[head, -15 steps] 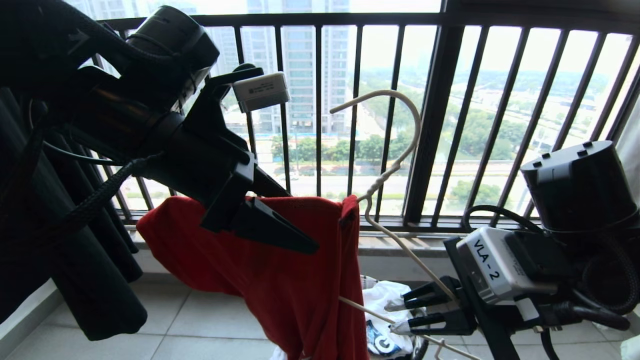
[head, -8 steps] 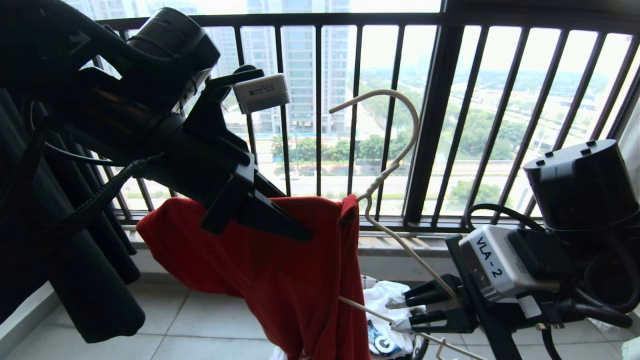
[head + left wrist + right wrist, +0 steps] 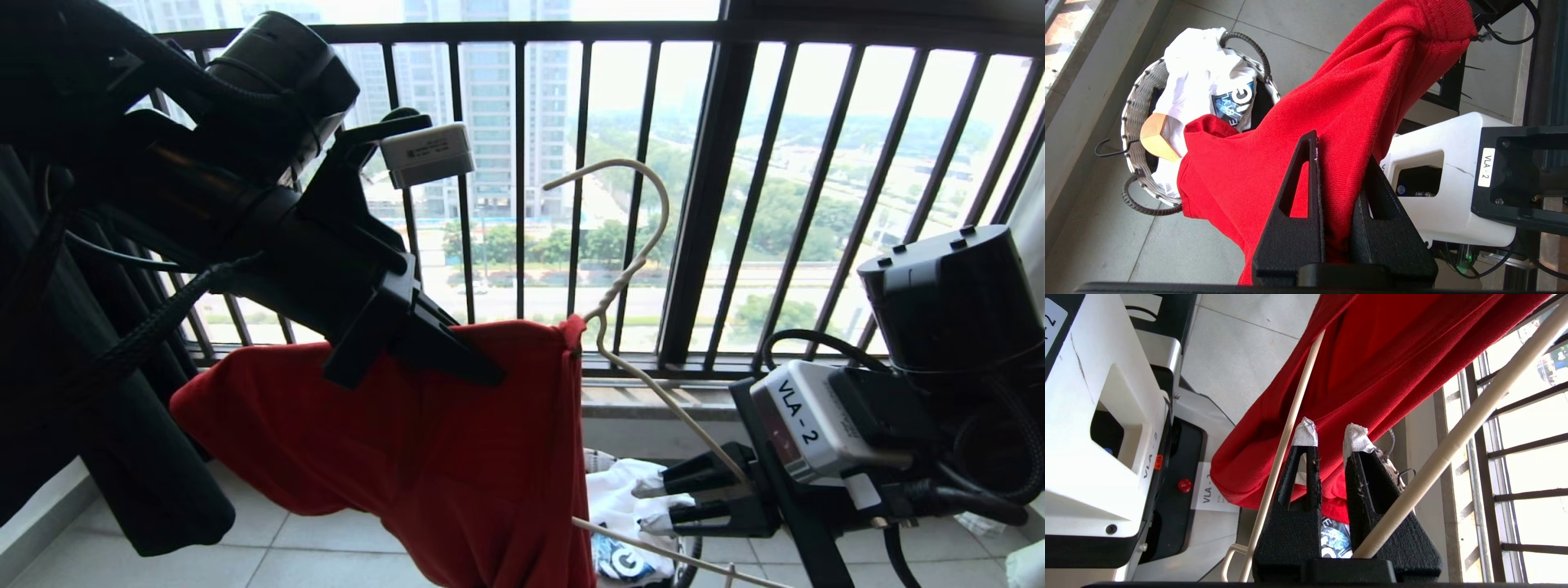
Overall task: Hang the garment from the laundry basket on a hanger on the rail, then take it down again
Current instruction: Hang the clothes on the clothes rack
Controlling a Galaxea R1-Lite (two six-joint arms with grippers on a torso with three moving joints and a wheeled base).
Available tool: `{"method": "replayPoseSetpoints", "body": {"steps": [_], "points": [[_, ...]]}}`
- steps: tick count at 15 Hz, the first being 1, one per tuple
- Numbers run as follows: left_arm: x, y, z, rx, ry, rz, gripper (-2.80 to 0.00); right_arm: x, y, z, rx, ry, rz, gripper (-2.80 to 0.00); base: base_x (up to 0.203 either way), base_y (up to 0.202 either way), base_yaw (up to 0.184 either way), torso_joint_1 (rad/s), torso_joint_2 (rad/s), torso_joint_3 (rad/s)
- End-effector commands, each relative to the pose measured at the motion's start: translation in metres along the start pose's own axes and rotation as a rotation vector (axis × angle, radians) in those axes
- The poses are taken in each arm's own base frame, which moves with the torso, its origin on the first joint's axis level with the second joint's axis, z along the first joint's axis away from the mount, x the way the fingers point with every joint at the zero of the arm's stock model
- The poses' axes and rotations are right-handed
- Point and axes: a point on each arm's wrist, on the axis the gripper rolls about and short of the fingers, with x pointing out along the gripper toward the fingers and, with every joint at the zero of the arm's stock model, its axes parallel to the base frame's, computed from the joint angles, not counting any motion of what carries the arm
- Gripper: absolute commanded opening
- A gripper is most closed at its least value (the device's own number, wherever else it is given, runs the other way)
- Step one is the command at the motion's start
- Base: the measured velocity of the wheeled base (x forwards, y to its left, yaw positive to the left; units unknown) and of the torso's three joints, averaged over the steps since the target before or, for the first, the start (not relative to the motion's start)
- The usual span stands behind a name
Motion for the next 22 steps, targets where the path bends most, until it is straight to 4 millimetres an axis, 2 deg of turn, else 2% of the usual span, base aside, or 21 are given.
{"method": "replayPoseSetpoints", "body": {"steps": [1, 2, 3, 9, 13, 19, 22], "points": [[0.001, 0.000, -0.001, -0.005, 0.005, -0.006, -2.80, 0.000, 0.000, 0.001, -0.007, -0.005, 0.003, -2.80, 0.000, 0.000, 0.000, 0.000, 0.00, 0.000], [0.000, 0.000, -0.001, -0.003, 0.003, -0.006, -2.80, -0.001, 0.000, 0.001, -0.009, -0.006, 0.000, -2.80, 0.000, 0.000, 0.000, 0.000, 0.00, 0.000], [0.000, 0.000, -0.001, -0.002, 0.002, -0.005, -2.80, -0.001, 0.000, 0.001, -0.009, -0.006, -0.002, 0.00, 0.000, 0.000, 0.000, 0.000, 0.00, 0.000], [-0.001, -0.001, -0.001, -0.003, 0.000, -0.001, -2.80, -0.005, 0.000, 0.003, -0.002, -0.010, -0.012, 0.00, 0.000, 0.000, 0.000, 0.000, 0.00, 0.000], [-0.004, -0.004, -0.001, -0.014, 0.000, 0.003, -2.80, -0.020, -0.003, 0.004, 0.042, -0.011, -0.075, 0.00, 0.000, 0.000, 0.000, 0.000, 0.00, 0.000], [-0.005, -0.001, 0.001, -0.038, -0.009, 0.019, -2.80, -0.064, -0.004, 0.007, 0.150, -0.023, -0.249, 0.00, 0.000, 0.000, 0.000, 0.000, 0.00, 0.000], [-0.009, 0.003, 0.004, -0.071, -0.027, 0.040, -2.80, -0.091, -0.003, 0.006, 0.338, -0.047, -0.372, 0.00, 0.000, 0.000, 0.000, 0.000, 0.00, 0.000]]}}
